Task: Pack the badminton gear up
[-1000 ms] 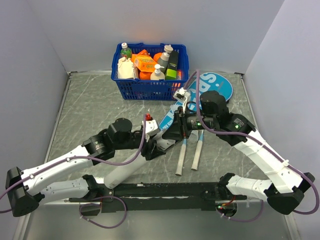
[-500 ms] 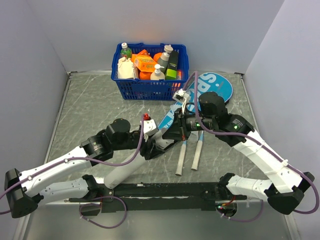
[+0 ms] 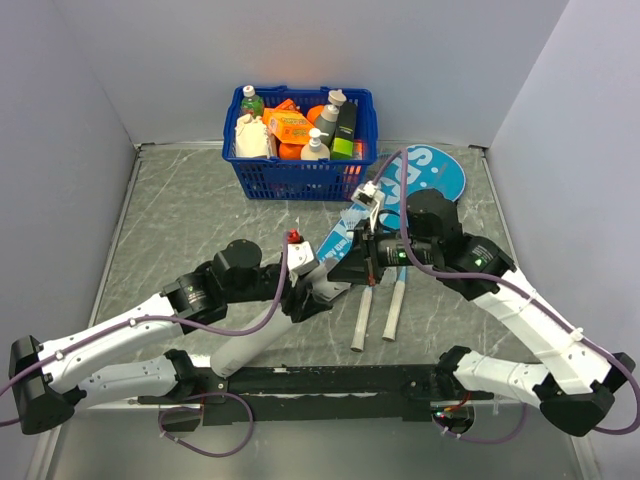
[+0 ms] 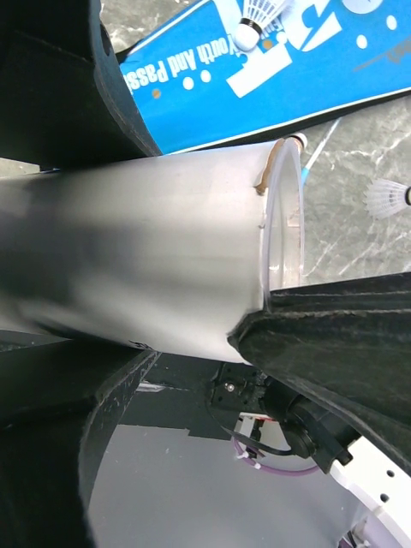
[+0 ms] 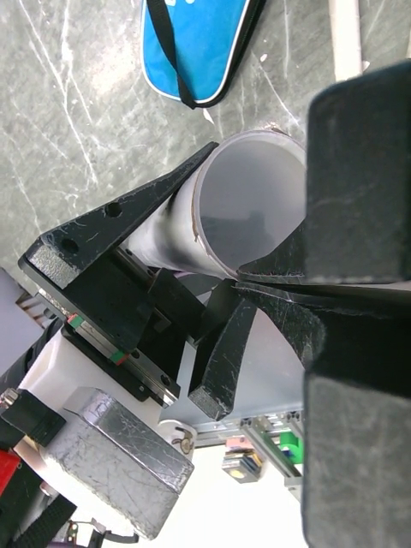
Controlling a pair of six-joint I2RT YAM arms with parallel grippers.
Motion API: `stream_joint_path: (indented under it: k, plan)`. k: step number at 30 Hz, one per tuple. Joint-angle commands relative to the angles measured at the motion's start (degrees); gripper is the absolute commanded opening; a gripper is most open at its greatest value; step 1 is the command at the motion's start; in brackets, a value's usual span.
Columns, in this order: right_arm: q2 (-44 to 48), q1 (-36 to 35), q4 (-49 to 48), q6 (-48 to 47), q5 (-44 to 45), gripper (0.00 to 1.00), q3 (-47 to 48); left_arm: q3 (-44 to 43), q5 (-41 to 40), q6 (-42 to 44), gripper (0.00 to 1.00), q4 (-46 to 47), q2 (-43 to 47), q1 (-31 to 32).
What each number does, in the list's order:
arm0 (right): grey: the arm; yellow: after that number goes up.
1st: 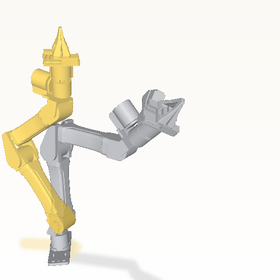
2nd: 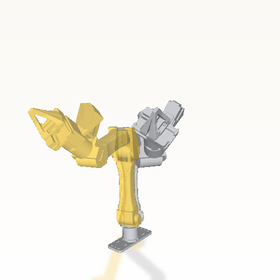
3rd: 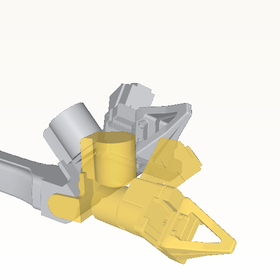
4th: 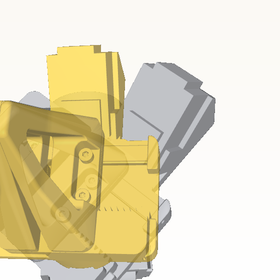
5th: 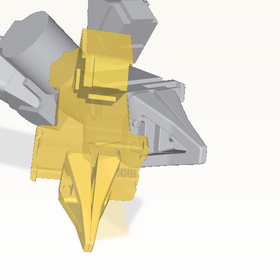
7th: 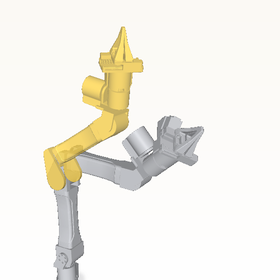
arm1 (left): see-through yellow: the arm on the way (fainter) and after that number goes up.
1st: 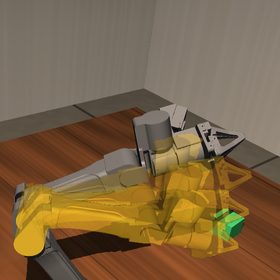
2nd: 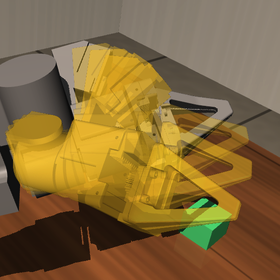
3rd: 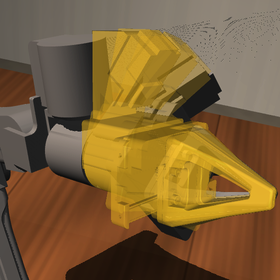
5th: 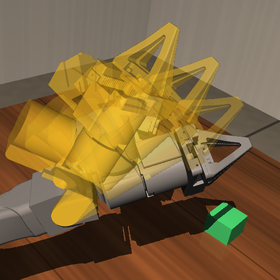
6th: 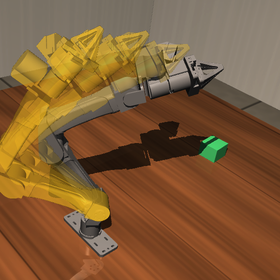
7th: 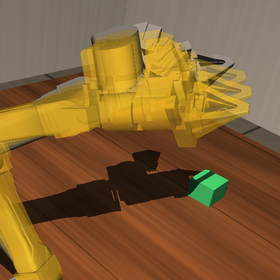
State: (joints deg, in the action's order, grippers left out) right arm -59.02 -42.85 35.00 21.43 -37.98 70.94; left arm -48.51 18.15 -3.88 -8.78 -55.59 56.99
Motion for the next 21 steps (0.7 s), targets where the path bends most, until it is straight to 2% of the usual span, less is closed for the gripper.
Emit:
stream_joint_path:
  k: [1,8,13,17,21]
  plan:
    - [4.4,1.6,-3.0,-0.2,-2.9,0.00,-0.4,0.4,-0.5,-1.1,0.21,2.2,0.8,0.1]
    - [6.4,9.2,-5.0,1.5,-7.9,0.00,-2.4,0.4,-0.5,-1.0,0.20,2.1,0.4,0.4]
    - [6.6,14.1,-1.2,-0.4,-4.5,0.00,-0.9,0.4,-0.7,-1.0,0.20,2.1,0.5,0.5]
    - [5.3,16.5,6.2,-2.4,10.9,0.00,1.8,-0.1,-1.6,-1.5,0.20,1.7,0.6,0.6]
    - [2.9,22.9,10.5,0.1,20.7,0.00,0.0,-0.5,-1.5,-2.0,0.21,1.6,1.5,0.7]
